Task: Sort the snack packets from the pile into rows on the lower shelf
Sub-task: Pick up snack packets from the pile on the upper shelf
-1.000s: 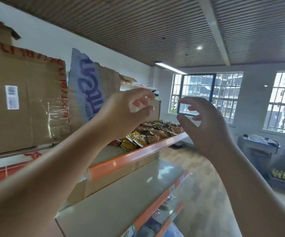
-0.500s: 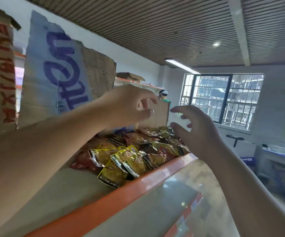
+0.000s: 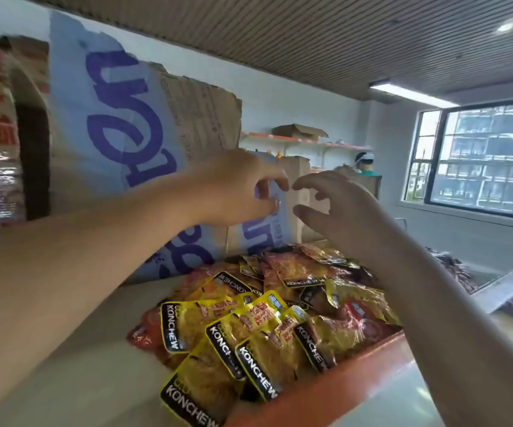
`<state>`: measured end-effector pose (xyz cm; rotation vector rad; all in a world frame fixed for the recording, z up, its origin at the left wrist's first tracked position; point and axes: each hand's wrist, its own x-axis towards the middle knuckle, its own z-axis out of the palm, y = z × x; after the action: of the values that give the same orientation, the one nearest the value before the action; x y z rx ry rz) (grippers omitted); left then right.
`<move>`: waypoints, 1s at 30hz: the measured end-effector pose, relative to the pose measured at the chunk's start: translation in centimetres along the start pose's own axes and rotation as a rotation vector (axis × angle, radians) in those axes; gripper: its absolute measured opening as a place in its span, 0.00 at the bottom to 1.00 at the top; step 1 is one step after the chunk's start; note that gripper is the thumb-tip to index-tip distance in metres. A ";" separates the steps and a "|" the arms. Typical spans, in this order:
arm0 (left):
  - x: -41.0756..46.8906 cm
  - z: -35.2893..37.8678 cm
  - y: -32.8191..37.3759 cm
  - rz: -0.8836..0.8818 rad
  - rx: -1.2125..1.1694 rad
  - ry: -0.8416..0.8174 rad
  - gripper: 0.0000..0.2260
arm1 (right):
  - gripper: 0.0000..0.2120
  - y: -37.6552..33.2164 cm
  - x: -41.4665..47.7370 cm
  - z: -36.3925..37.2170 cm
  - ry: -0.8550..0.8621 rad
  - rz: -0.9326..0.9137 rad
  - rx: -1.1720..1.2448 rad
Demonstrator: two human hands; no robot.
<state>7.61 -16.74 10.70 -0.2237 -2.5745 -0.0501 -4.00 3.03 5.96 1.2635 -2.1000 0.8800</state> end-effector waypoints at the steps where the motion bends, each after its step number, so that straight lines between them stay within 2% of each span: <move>1: 0.1 -0.1 0.2 -0.021 0.021 -0.015 0.15 | 0.17 0.3 0.7 0.1 -0.031 -0.006 0.013; 7: 0.9 0.4 2.3 -0.162 0.147 -0.125 0.07 | 0.18 1.4 4.2 0.2 -0.297 -0.052 0.028; 10: 1.2 1.7 3.2 -0.254 0.160 -0.124 0.09 | 0.18 2.0 5.0 0.0 -0.472 -0.076 -0.092; 13: 1.8 3.7 4.0 -0.389 0.146 -0.157 0.12 | 0.13 3.9 5.7 0.1 -0.746 -0.078 -0.266; 16: 3.2 6.7 4.9 -0.511 0.152 -0.281 0.13 | 0.11 6.1 5.5 0.5 -1.068 0.049 -0.176; 18: 3.9 8.6 5.7 -0.573 0.129 -0.354 0.13 | 0.10 7.4 5.3 1.0 -1.081 -0.038 -0.164; 20: 4.6 10.4 6.5 -0.582 0.115 -0.421 0.13 | 0.12 8.4 5.1 1.3 -1.008 -0.170 -0.225; 22: 5.1 11.6 6.8 -0.598 0.119 -0.461 0.14 | 0.12 9.6 5.0 2.1 -0.956 -0.222 -0.245; 26: 4.7 12.9 6.4 -0.682 0.088 -0.468 0.22 | 0.08 11.8 5.1 2.9 -0.869 -0.142 -0.143; 30: 3.8 12.8 6.3 -0.708 0.055 -0.433 0.20 | 0.12 12.8 5.0 3.3 -0.819 -0.080 -0.110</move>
<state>-1.23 -8.96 1.78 0.7829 -2.9406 -0.2090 -17.96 2.27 4.11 1.8360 -2.6124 0.1924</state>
